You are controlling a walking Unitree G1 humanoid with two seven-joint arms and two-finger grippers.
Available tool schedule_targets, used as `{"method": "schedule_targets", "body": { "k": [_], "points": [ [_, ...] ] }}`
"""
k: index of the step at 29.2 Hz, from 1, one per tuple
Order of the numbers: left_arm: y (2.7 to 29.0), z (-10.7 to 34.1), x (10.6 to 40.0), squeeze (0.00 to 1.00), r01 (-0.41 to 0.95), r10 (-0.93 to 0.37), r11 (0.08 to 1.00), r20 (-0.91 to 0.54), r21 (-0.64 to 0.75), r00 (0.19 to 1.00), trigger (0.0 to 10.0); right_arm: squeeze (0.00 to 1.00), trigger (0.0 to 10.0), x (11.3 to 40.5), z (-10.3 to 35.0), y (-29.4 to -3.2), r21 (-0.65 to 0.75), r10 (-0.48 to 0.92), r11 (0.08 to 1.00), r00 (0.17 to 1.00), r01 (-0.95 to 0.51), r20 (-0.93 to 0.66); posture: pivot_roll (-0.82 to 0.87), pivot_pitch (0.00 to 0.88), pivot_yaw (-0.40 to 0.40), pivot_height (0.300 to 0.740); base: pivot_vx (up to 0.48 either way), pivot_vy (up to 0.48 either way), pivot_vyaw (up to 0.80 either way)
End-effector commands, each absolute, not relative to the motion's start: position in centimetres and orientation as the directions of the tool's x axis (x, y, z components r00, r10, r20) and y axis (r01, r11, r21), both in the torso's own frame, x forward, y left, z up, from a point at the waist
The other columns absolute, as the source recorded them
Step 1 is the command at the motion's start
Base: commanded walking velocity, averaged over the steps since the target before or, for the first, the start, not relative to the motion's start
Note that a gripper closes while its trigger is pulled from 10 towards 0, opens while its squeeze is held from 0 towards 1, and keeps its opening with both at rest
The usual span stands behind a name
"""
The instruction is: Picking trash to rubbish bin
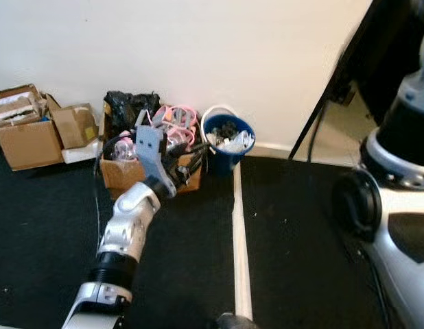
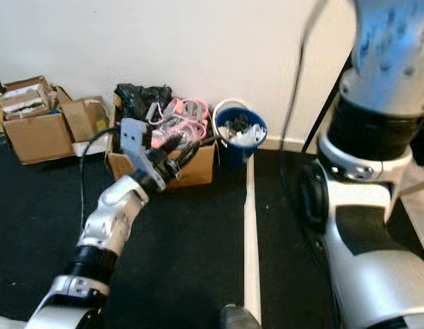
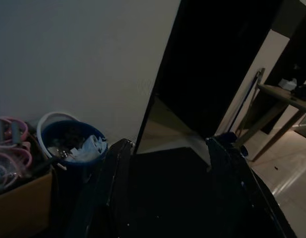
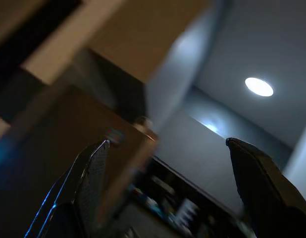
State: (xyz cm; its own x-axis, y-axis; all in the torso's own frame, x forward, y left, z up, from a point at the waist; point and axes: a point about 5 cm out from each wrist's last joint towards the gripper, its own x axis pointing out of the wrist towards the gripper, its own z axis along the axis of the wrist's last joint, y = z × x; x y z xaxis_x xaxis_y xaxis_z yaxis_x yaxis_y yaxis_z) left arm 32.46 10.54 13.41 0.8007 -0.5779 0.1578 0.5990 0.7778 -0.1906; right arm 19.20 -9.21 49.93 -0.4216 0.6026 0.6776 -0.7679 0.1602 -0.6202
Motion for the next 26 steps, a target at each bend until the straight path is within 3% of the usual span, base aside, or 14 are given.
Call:
{"method": "schedule_targets", "body": {
  "k": [1, 6, 8, 15, 26],
  "points": [
    [10.3, 13.4, 32.1, 0.0, 0.603, -0.583, 0.774, 0.155, -0.193, 0.798, 10.0, 0.0, 10.0, 17.8, 50.0, -8.9, -0.659, 0.6, 0.129, -0.471, -0.741, 0.647, -0.01, 0.0, -0.076, 0.74, 0.0, 0.0, 0.0],
    [10.4, 13.5, 31.9, 0.0, 0.6, -0.579, 0.775, 0.159, -0.198, 0.8, 10.0, 0.0, 10.0, 17.0, 50.1, -8.6, -0.654, 0.608, 0.086, -0.481, -0.751, 0.632, -0.02, 0.0, -0.07, 0.74, 0.0, 0.0, 0.0],
    [10.3, 13.5, 31.9, 0.0, 0.602, -0.581, 0.773, 0.159, -0.202, 0.798, 10.0, 0.0, 10.0, 17.4, 50.1, -8.8, -0.648, 0.621, 0.114, -0.455, -0.753, 0.638, -0.02, 0.0, -0.076, 0.74, 0.0, 0.0, 0.0],
    [10.1, 13.6, 31.9, 0.0, 0.606, -0.584, 0.77, 0.161, -0.198, 0.796, 10.0, 0.0, 10.0, 16.8, 49.8, -8.1, -0.676, 0.624, 0.08, -0.492, -0.733, 0.607, -0.02, 0.0, -0.081, 0.74, 0.0, 0.0, 0.0],
    [10.1, 13.7, 31.8, 0.0, 0.609, -0.587, 0.767, 0.161, -0.201, 0.793, 10.0, 0.0, 10.0, 17.2, 49.7, -8.5, -0.662, 0.628, 0.089, -0.473, -0.744, 0.617, -0.03, 0.0, -0.078, 0.74, 0.0, 0.0, 0.0]
  ]
}}
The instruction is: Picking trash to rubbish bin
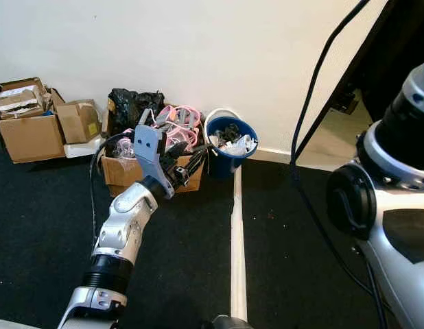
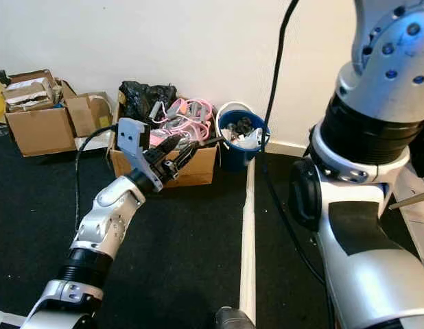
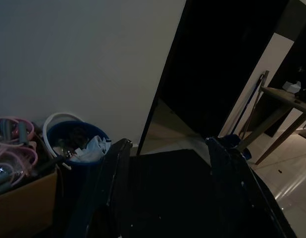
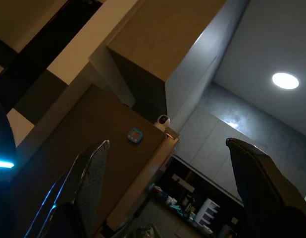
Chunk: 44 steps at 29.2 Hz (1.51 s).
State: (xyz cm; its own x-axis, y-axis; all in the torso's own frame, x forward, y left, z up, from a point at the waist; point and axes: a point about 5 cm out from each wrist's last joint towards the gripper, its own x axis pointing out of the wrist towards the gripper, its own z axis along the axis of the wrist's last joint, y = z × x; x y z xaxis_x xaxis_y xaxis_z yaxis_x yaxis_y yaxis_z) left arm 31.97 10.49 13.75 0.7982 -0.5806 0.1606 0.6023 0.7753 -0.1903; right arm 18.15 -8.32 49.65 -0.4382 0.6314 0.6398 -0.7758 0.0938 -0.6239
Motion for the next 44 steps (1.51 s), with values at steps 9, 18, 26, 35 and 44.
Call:
{"method": "schedule_targets", "body": {
  "k": [9, 18, 26, 35, 44],
  "points": [
    [10.1, 13.8, 31.8, 0.0, 0.61, -0.589, 0.767, 0.159, -0.2, 0.792, 10.0, 0.0, 10.0, 21.7, 47.3, -10.5, -0.502, 0.63, 0.209, -0.277, -0.839, 0.726, -0.02, 0.0, -0.079, 0.74, 0.0, 0.0, 0.0],
    [10.3, 13.8, 31.9, 0.0, 0.608, -0.586, 0.769, 0.162, -0.198, 0.794, 10.0, 0.0, 10.0, 33.7, 33.5, -15.4, 0.065, 0.598, 0.572, 0.47, -0.818, 0.649, -0.02, 0.0, -0.073, 0.74, 0.0, 0.0, 0.0],
    [10.8, 13.9, 32.3, 0.0, 0.583, -0.558, 0.79, 0.17, -0.189, 0.812, 10.0, 0.0, 10.0, 35.4, 24.6, -17.1, 0.268, 0.46, 0.782, 0.812, -0.562, 0.36, -0.03, 0.0, -0.061, 0.74, 0.0, 0.0, 0.0],
    [11.6, 13.5, 33.0, 0.0, 0.527, -0.507, 0.837, 0.155, -0.145, 0.848, 10.0, 0.0, 10.0, 32.6, 15.9, -14.4, 0.272, 0.521, 0.786, 0.832, -0.555, 0.192, -0.03, 0.0, -0.063, 0.74, 0.0, 0.0, 0.0],
    [12.4, 12.1, 32.5, 0.0, 0.487, -0.47, 0.855, 0.132, -0.176, 0.873, 10.0, 0.0, 10.0, 32.5, 14.3, -16.1, 0.132, 0.491, 0.85, 0.857, -0.511, 0.159, -0.04, 0.0, -0.068, 0.74, 0.0, 0.0, 0.0]
  ]
}}
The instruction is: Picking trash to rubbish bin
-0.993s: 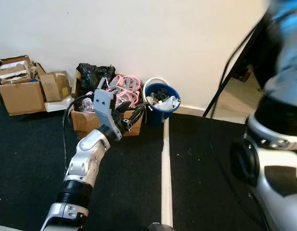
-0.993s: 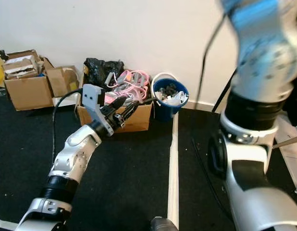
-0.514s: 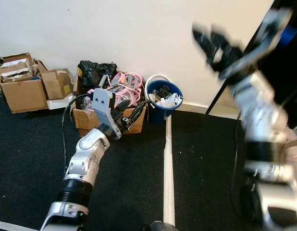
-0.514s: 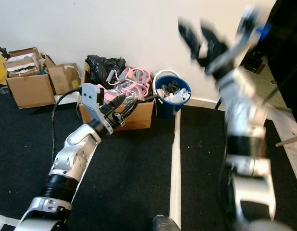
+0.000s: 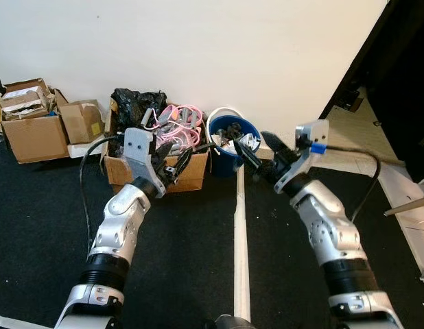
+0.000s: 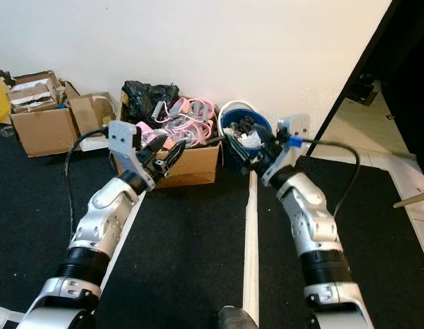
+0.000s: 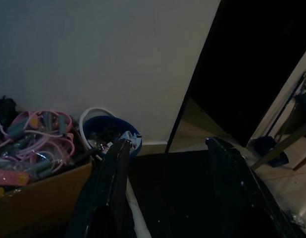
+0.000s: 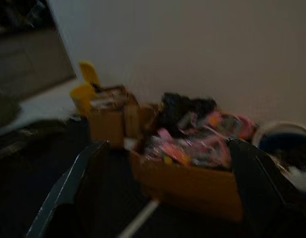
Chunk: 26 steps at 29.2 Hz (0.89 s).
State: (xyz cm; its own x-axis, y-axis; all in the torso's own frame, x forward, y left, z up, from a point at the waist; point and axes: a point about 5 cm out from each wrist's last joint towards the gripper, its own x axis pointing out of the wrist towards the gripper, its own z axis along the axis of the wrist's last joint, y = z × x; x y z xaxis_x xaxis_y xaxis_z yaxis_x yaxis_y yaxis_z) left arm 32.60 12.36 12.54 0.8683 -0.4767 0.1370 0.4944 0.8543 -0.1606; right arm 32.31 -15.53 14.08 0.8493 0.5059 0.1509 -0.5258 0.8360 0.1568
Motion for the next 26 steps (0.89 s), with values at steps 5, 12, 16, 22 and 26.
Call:
{"method": "schedule_targets", "body": {
  "k": [5, 12, 16, 22, 26],
  "points": [
    [11.78, 12.28, 32.77, 0.0, 0.522, -0.506, 0.839, 0.132, -0.154, 0.852, 10.0, 0.0, 10.0, 32.87, 14.12, -15.93, 0.148, 0.511, 0.833, 0.844, -0.533, 0.166, -0.05, 0.0, -0.065, 0.74, 0.0, 0.0, 0.0],
    [11.67, 12.16, 32.92, 0.0, 0.531, -0.515, 0.832, 0.132, -0.162, 0.847, 10.0, 0.0, 10.0, 32.95, 13.83, -15.57, 0.137, 0.538, 0.818, 0.827, -0.558, 0.161, -0.04, 0.0, -0.063, 0.74, 0.0, 0.0, -0.46],
    [11.72, 12.12, 32.94, 0.0, 0.536, -0.52, 0.828, 0.133, -0.162, 0.844, 10.0, 0.0, 10.0, 33.07, 13.7, -15.48, 0.14, 0.541, 0.815, 0.824, -0.563, 0.166, -0.04, 0.0, -0.061, 0.74, 0.0, 0.0, -0.8],
    [11.69, 12.17, 32.98, 0.0, 0.543, -0.526, 0.824, 0.137, -0.16, 0.839, 10.0, 0.0, 10.0, 33.09, 13.69, -15.5, 0.143, 0.545, 0.811, 0.822, -0.567, 0.167, -0.05, 0.0, -0.058, 0.74, 0.0, 0.0, -0.8],
    [11.7, 12.22, 33.03, 0.0, 0.546, -0.529, 0.823, 0.141, -0.156, 0.837, 10.0, 0.0, 10.0, 33.14, 13.68, -15.52, 0.144, 0.548, 0.809, 0.819, -0.57, 0.169, -0.05, 0.0, -0.059, 0.74, 0.0, 0.0, -0.8]
  ]
}}
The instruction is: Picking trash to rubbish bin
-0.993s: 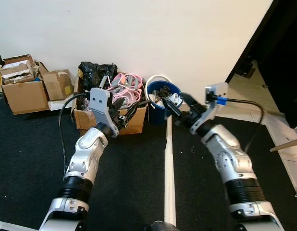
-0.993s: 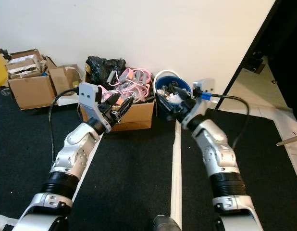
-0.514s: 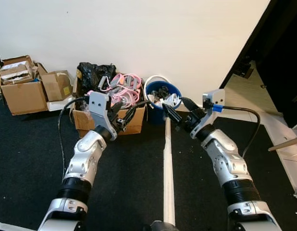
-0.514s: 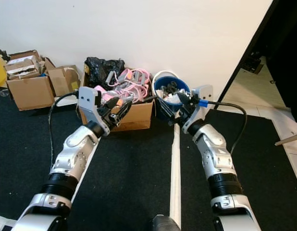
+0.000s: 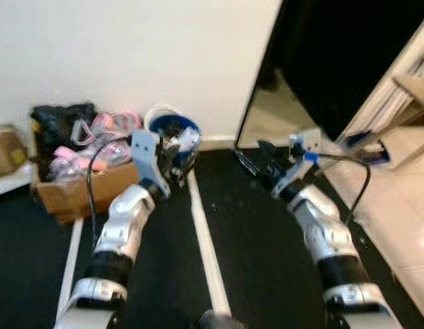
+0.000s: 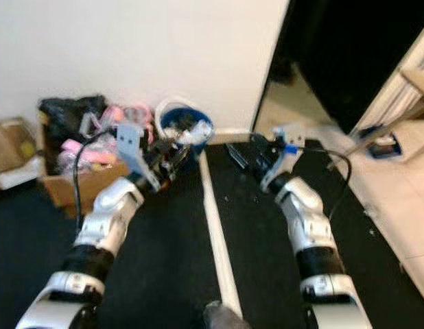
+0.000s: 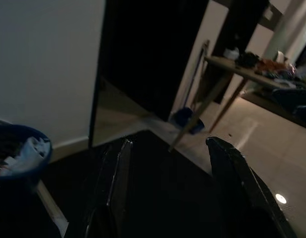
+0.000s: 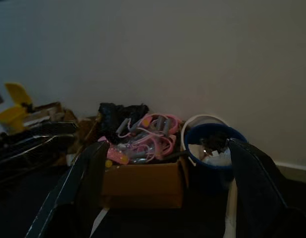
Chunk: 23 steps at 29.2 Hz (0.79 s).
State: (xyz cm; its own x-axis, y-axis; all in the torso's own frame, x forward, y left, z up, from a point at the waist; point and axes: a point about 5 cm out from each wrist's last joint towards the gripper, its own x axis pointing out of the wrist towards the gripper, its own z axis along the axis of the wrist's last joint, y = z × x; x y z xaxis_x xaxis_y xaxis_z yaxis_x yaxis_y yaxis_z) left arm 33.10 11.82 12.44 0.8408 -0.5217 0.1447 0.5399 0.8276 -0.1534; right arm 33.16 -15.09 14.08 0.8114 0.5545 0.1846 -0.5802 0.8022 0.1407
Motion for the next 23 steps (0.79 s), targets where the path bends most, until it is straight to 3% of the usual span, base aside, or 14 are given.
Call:
{"method": "schedule_targets", "body": {
  "k": [1, 21, 23],
  "points": [
    [11.7, 12.25, 33.06, 0.0, 0.546, -0.528, 0.823, 0.142, -0.155, 0.837, 10.0, 0.0, 10.0, 33.18, 13.68, -15.53, 0.145, 0.548, 0.808, 0.819, -0.571, 0.17, -0.05, 0.0, -0.059, 0.74, 0.0, 0.0, -0.8],
    [11.53, 12.38, 33.1, 0.0, 0.573, -0.554, 0.804, 0.153, -0.156, 0.819, 10.0, 0.0, 10.0, 33.37, 13.57, -15.81, 0.15, 0.548, 0.806, 0.818, -0.572, 0.176, -0.05, 0.0, -0.057, 0.74, 0.0, 0.0, -0.8],
    [11.39, 12.46, 33.07, 0.0, 0.585, -0.566, 0.797, 0.156, -0.149, 0.81, 10.0, 0.0, 10.0, 33.39, 13.59, -15.91, 0.144, 0.543, 0.811, 0.821, -0.567, 0.176, -0.05, 0.0, -0.058, 0.74, 0.304, 0.0, 0.0]
  ]
}}
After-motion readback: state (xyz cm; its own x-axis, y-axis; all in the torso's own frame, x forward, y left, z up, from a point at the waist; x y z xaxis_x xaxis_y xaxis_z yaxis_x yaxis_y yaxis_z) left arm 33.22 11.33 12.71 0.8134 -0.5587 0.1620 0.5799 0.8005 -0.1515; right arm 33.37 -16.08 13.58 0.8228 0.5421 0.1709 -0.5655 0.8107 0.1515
